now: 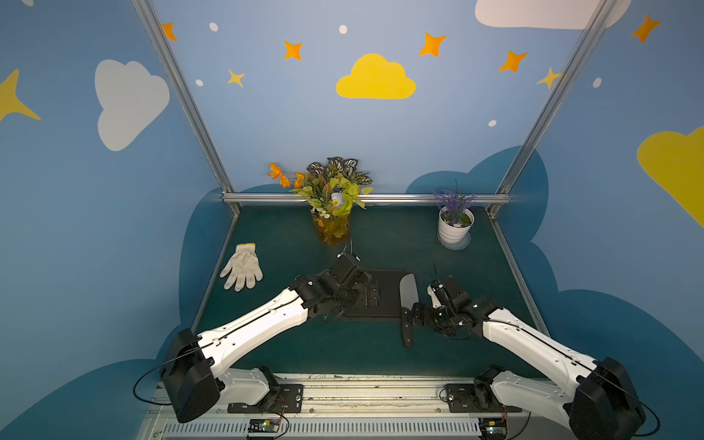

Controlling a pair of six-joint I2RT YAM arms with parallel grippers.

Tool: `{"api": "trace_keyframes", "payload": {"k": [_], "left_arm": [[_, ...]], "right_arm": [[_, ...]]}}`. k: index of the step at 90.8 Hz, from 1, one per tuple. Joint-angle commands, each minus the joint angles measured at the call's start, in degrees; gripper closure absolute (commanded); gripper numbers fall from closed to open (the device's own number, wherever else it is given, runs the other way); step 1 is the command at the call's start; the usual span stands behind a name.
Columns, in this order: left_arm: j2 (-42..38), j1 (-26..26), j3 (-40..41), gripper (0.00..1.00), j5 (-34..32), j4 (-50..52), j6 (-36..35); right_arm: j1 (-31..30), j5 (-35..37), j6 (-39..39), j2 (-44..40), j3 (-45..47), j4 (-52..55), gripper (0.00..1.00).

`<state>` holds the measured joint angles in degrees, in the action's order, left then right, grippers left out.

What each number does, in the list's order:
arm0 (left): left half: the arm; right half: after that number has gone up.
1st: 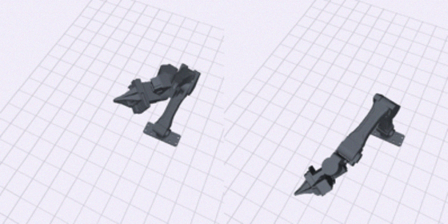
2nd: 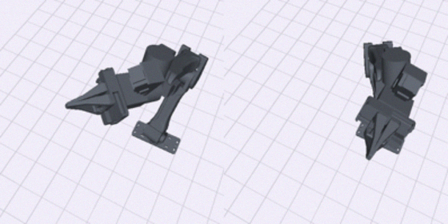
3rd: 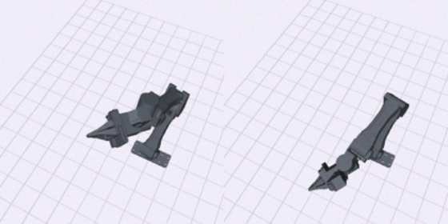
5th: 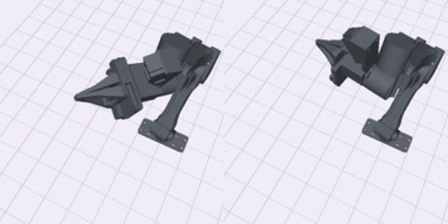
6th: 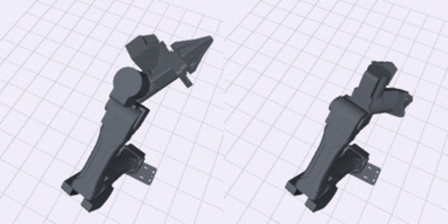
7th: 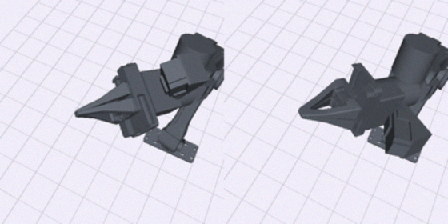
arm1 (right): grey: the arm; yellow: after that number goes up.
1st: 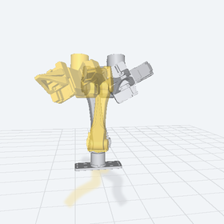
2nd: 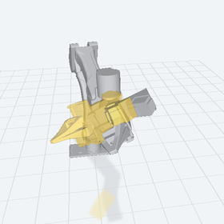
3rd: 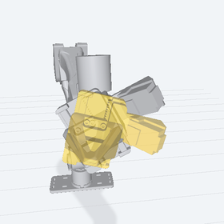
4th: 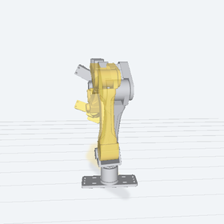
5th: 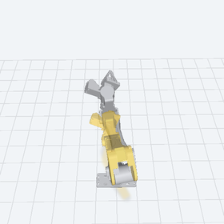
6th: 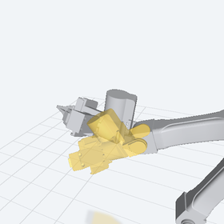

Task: Align the knife with the edge of the cutting board
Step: Place the knife at the edge of the cutting board, then adjust the knife at the edge of the cutting board.

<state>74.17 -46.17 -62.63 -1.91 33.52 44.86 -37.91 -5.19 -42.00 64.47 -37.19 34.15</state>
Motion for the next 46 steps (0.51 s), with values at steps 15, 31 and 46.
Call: {"api": "trace_keyframes", "payload": {"k": [15, 31, 46], "left_arm": [[-4.26, 9.85, -0.54, 0.00, -0.27, 6.75, -14.32], [-8.75, 14.46, 7.77, 0.00, -1.63, 3.71, -16.12], [-10.98, 17.46, 12.02, 0.00, -0.16, 2.57, -16.97]], "right_arm": [[-11.31, 14.27, -7.52, 8.64, -5.92, 1.70, 0.11], [-15.22, 17.85, -9.60, 16.12, -9.96, 1.94, 0.24], [-16.56, 19.34, -11.26, 21.16, -12.18, 2.15, 0.45]]}}
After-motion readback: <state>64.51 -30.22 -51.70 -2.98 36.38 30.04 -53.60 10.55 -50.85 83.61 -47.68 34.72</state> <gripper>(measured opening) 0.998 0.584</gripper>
